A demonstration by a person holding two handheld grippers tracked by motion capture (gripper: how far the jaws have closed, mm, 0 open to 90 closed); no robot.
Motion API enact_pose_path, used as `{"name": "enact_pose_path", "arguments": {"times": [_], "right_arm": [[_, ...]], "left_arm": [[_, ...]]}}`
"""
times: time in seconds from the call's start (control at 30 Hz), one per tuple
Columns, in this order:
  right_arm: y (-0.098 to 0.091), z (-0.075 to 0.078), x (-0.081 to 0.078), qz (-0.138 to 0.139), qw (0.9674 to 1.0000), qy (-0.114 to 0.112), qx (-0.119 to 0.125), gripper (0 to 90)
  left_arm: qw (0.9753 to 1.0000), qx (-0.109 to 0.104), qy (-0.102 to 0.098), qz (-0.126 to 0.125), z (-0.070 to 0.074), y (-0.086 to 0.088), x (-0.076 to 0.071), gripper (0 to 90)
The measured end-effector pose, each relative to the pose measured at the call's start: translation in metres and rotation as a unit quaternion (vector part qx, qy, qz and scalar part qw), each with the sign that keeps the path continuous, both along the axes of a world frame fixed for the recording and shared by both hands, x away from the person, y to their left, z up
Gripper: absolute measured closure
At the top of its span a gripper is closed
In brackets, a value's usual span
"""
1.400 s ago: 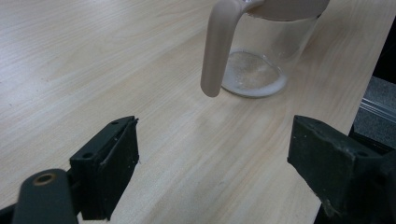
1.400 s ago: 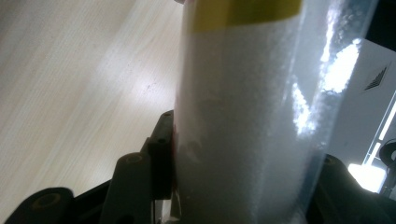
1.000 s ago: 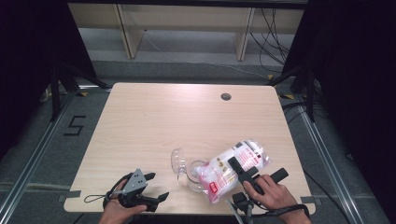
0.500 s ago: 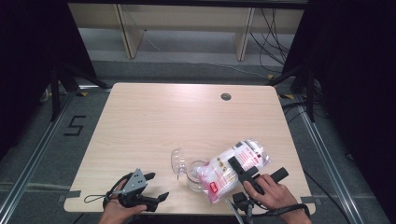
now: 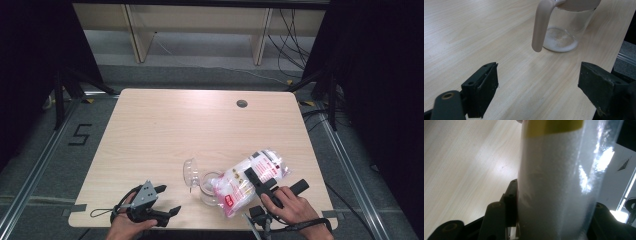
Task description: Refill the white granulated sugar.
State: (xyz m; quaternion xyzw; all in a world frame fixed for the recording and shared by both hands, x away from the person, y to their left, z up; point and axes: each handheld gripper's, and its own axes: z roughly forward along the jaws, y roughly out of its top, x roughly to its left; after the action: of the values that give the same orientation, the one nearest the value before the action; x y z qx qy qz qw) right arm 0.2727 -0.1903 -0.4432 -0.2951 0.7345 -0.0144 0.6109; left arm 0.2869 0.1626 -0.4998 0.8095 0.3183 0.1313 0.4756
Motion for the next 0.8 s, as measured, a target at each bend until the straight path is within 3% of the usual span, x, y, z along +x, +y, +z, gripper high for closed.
{"name": "enact_pose_path", "arguments": {"times": [0.8], "right_arm": [[-0.0011, 0.0004, -0.0007, 0.001, 1.0, -0.004, -0.002, 56.0]], "left_arm": [[1.0, 0.002, -0.006, -0.004, 0.0, 0.0005, 0.0009, 15.8]]}}
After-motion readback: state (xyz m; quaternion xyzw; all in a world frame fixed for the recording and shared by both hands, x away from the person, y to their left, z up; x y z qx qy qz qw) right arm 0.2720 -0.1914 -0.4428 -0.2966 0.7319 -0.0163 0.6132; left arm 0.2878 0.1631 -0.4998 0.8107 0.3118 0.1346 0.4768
